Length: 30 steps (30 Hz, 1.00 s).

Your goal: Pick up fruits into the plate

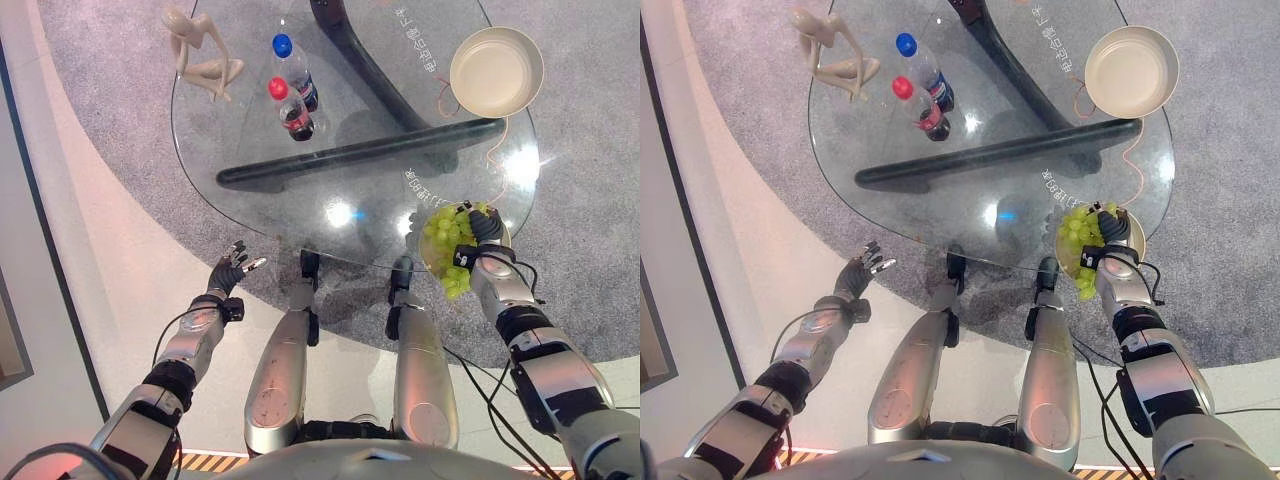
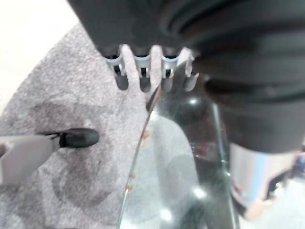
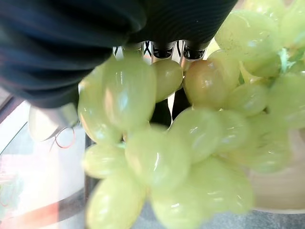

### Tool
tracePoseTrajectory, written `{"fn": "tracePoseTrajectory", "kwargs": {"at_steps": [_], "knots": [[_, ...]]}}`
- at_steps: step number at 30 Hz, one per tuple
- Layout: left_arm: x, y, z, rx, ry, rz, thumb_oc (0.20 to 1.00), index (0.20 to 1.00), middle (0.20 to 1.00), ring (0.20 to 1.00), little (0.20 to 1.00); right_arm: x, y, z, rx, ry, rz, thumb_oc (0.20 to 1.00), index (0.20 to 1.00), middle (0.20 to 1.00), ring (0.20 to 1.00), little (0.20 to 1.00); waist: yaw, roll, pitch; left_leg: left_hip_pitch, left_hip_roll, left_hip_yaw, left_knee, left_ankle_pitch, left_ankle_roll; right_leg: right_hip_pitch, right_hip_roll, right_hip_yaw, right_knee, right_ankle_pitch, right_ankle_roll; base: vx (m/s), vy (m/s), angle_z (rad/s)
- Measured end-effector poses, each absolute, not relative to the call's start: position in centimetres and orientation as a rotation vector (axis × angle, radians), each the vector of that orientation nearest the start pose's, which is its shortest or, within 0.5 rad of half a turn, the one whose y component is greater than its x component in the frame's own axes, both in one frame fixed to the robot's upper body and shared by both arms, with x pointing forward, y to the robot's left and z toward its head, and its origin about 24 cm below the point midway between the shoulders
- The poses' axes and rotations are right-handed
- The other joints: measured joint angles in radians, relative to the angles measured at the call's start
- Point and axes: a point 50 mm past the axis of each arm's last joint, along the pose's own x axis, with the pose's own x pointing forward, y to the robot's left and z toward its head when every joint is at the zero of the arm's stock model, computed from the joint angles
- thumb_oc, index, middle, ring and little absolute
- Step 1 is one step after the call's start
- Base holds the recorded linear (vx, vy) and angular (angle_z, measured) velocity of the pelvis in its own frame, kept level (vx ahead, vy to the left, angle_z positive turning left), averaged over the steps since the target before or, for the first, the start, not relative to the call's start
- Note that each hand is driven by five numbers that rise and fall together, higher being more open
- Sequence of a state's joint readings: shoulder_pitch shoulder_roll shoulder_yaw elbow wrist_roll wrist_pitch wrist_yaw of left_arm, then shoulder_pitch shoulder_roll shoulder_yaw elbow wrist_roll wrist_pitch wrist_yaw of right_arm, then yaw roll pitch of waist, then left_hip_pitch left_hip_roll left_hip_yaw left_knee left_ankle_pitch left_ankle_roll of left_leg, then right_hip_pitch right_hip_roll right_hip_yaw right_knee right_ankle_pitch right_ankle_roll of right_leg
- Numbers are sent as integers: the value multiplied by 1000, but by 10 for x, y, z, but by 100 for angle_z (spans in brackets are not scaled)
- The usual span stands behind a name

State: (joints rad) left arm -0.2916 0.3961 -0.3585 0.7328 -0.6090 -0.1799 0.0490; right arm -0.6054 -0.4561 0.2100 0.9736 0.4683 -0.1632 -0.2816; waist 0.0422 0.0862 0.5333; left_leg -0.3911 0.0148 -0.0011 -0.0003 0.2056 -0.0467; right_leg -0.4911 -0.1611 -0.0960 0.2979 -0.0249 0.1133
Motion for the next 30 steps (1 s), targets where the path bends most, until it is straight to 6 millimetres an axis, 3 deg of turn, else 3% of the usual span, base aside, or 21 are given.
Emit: {"fn": "tracePoseTrajectory", "kwargs": {"at_steps": [30], "knots": [[282,204,-30,-69,346,6,1000,1000,1000,1000,1000,347,-257,49,-91,150,-374,1000,1000,1000,1000,1000,2,12,0,-2,1,-2,-4,3,0,2,0,-7,-1,1,-1,-7,1,0]]}}
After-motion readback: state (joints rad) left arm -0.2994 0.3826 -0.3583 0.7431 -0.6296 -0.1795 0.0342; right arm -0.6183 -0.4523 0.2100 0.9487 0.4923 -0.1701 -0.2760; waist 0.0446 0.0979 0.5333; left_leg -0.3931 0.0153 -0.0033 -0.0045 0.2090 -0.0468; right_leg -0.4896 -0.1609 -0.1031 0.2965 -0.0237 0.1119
